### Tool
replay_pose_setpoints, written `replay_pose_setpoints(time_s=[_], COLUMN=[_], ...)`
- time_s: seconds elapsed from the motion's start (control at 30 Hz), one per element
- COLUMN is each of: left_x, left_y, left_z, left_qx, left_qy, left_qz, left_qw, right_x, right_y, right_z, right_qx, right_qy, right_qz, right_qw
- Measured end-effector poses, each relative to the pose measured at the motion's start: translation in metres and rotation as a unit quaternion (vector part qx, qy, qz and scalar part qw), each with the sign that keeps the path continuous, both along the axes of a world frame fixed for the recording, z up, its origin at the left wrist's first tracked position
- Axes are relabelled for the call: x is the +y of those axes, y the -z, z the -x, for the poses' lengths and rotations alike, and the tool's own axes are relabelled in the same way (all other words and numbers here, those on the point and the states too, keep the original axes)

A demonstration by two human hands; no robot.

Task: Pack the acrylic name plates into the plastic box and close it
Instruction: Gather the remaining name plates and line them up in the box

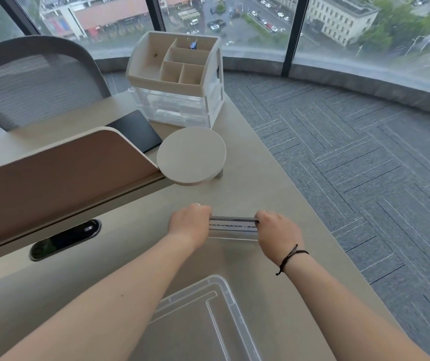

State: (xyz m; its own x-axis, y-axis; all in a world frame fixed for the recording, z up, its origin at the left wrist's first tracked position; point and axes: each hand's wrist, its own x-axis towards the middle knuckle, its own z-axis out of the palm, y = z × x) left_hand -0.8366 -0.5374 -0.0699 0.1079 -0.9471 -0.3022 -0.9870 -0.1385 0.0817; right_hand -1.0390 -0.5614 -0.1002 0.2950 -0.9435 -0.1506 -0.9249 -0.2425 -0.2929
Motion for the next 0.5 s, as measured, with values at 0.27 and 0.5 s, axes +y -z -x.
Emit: replay_pose_setpoints(time_s=[0.27, 0.5], left_x=[0.036, 0.102], left_y=[-0.027, -0.075], left_z=[-0.027, -0.075], left_qx=[0.026, 0.046], left_qy=[-0.039, -0.105], left_qz=[0.065, 0.121], left_qw=[0.997, 0.986], right_x=[0.011, 0.042], right_y=[-0.038, -0.092], right_z=[-0.018, -0.068], right_qx=[-0.041, -0.071], right_qy=[-0.021, -0.118], right_qz=[0.065, 0.135], right_qw=[0.997, 0.981])
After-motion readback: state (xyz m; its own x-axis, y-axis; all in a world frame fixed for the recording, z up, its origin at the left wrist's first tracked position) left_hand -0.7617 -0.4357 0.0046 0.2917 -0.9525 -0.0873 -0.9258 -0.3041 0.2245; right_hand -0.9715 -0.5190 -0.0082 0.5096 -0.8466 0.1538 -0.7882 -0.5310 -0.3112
